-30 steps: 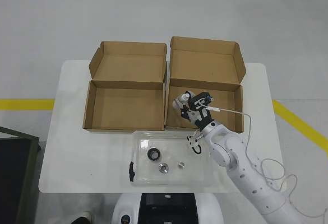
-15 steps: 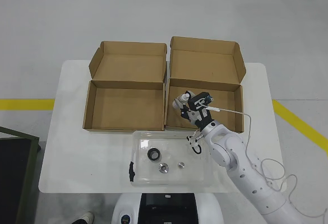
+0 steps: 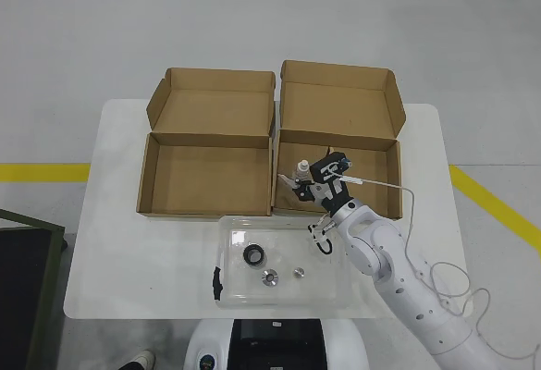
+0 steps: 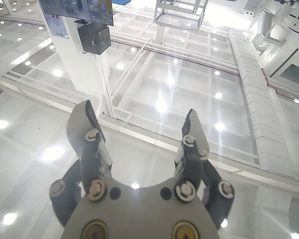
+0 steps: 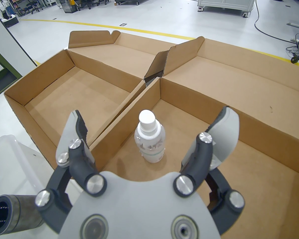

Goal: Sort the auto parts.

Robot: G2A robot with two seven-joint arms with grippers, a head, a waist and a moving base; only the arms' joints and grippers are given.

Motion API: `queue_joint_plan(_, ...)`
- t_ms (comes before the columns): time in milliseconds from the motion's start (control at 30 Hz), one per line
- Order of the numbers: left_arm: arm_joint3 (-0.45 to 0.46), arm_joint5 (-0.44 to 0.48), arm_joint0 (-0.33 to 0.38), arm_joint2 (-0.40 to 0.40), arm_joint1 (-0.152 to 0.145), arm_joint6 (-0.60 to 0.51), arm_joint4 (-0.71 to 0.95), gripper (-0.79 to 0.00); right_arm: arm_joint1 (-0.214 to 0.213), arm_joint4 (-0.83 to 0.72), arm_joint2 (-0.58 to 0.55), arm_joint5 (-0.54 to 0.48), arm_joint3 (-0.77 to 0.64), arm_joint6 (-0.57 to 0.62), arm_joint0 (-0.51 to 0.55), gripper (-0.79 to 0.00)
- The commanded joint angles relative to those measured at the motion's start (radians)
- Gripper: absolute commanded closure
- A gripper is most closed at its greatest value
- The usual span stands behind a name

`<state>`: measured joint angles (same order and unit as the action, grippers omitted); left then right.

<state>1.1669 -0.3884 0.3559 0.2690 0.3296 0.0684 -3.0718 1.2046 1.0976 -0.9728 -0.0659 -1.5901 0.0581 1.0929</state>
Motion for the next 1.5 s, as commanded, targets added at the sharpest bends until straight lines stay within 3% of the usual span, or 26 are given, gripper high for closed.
queue_joint_plan(0,0.000,0.000,0.000,0.000,0.000,0.000,0.000,-0.671,0.000,0.000,0.000,0.000,0.000,0.000,0.000,-0.785)
queue_joint_plan(100,0.000,0.000,0.000,0.000,0.000,0.000,0.000,-0.671,0.000,0.000,0.000,0.000,0.000,0.000,0.000,-0.785)
queue_joint_plan(133,0.000,0.000,0.000,0.000,0.000,0.000,0.000,-0.785,0.000,-0.002,0.000,-0.002,-0.004,-0.002,0.002,-0.785)
queue_joint_plan(433,0.000,0.000,0.000,0.000,0.000,0.000,0.000,-0.785,-0.021,0.014,-0.096,-0.113,-0.163,0.040,0.075,-0.785)
queue_joint_plan(800,0.000,0.000,0.000,0.000,0.000,0.000,0.000,-0.785,-0.062,0.079,-0.187,-0.427,-0.380,0.195,0.192,-0.785)
queue_joint_plan(1033,0.000,0.000,0.000,0.000,0.000,0.000,0.000,-0.785,-0.076,0.126,-0.156,-0.584,-0.461,0.307,0.231,-0.785)
queue_joint_plan(1467,0.000,0.000,0.000,0.000,0.000,0.000,0.000,-0.785,-0.087,0.085,-0.124,-0.587,-0.493,0.496,0.278,-0.785)
